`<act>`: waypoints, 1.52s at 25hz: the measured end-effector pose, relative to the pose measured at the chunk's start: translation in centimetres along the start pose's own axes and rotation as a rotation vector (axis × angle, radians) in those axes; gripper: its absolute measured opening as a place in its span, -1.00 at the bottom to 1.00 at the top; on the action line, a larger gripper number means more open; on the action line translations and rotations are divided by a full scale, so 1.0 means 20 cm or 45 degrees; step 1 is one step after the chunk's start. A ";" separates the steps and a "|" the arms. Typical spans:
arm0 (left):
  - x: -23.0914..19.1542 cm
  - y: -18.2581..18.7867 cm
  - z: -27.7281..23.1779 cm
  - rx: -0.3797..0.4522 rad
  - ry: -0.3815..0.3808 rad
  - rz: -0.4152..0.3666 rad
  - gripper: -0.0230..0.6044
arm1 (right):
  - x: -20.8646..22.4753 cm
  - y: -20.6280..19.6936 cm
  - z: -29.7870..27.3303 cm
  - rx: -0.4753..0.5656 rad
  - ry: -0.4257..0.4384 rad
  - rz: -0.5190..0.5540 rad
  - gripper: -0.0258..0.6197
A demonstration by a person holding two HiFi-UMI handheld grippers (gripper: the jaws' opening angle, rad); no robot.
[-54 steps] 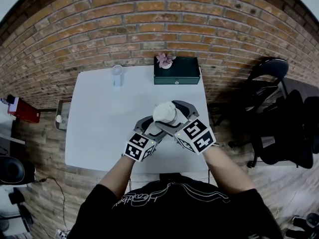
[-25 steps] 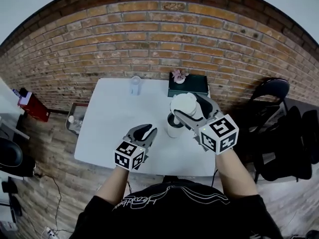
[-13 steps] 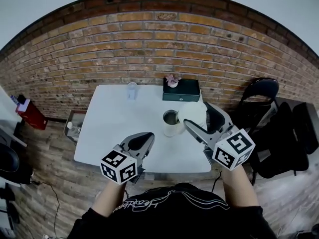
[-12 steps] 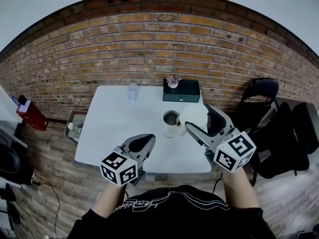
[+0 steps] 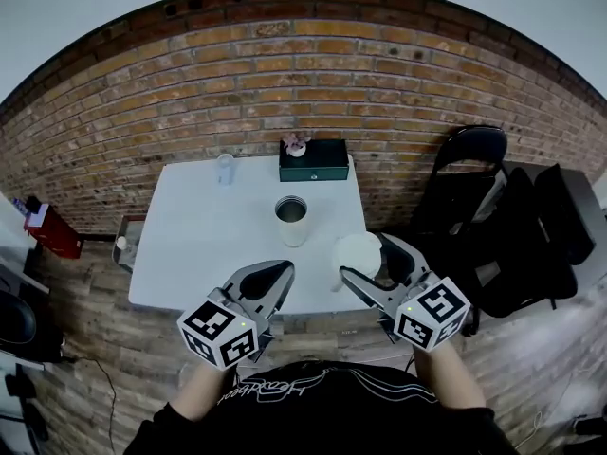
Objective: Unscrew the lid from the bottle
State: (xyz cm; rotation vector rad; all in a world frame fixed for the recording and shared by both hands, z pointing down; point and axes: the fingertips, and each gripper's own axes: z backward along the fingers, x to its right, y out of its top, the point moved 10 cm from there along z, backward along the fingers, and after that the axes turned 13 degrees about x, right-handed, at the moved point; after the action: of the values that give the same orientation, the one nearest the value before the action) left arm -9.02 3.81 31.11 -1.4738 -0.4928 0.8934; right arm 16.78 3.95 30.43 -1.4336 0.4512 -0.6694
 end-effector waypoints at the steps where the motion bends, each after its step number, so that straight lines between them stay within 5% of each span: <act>1: 0.05 -0.01 -0.01 -0.006 -0.003 -0.004 -0.83 | 0.00 0.00 0.04 -0.001 0.005 -0.003 0.23; 16: 0.53 -0.10 0.04 -0.043 0.021 -0.005 -0.83 | -0.09 0.02 0.50 0.024 0.051 -0.028 0.23; 38: 0.77 -0.12 0.10 -0.051 0.062 -0.068 -0.83 | -0.15 0.07 0.72 0.092 0.100 -0.006 0.23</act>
State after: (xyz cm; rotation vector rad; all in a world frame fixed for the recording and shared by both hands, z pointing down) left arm -0.83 17.05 29.97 -1.5085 -0.5147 0.8079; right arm 24.23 16.65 30.23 -1.3438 0.4805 -0.7408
